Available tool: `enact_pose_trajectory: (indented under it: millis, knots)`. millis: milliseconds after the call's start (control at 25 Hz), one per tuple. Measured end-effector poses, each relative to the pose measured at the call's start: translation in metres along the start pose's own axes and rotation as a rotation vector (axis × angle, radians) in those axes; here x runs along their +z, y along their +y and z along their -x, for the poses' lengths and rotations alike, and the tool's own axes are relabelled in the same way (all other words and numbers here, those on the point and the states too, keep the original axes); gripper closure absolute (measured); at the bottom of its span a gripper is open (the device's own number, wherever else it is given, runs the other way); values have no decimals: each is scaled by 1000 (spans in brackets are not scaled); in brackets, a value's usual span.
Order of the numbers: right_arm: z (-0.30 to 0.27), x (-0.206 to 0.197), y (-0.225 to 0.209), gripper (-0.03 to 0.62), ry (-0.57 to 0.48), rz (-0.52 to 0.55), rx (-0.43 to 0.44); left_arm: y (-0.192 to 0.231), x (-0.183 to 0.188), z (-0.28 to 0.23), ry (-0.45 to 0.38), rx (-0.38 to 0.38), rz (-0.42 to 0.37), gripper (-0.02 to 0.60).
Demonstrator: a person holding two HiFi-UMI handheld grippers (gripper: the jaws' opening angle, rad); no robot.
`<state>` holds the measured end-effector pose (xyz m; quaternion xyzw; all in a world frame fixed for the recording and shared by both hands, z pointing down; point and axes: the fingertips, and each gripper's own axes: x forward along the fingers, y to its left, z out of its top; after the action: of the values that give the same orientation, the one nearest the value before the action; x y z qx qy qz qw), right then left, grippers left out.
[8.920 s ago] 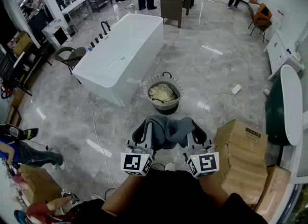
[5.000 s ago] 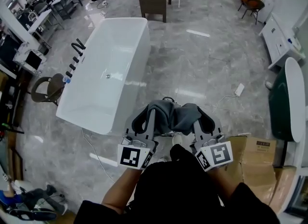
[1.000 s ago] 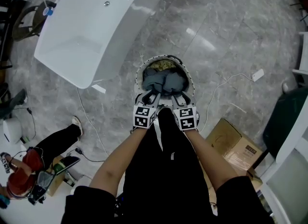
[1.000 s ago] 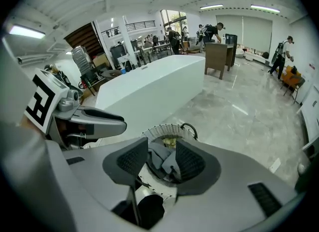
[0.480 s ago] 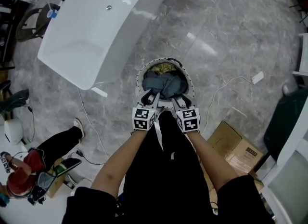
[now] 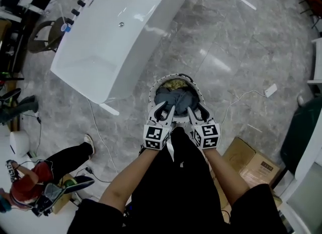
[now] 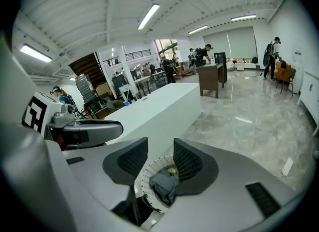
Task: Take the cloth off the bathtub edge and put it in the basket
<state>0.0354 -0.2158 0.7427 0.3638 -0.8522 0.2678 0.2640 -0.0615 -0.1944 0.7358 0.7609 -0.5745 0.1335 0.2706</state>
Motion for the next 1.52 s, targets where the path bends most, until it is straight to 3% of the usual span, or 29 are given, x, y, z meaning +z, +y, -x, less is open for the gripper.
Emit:
enact_pose_trajectory:
  millis: [360,520,720,1040,1200,1520]
  knots:
    - [57,86,15,427,-171,-31,50,-17,99,51,-141,20,33,505]
    - [84,123,21,428,-251,-8,49,-27,134,73,-243,-34,23,559]
    - [113,155,38,428,-334,-82,65,-32,162,89,-248,-61,11,566]
    - [148,207,70,462,-452,-36,-22,-37,223,112,-310,-140,-48,566]
    - [151,242,93,535,-514,-41,-40,-19,251,124,-364,-183,-58,566]
    - [152,276,107,556,-529,-62,-175,-11,292,123,-349,-286,-66,566]
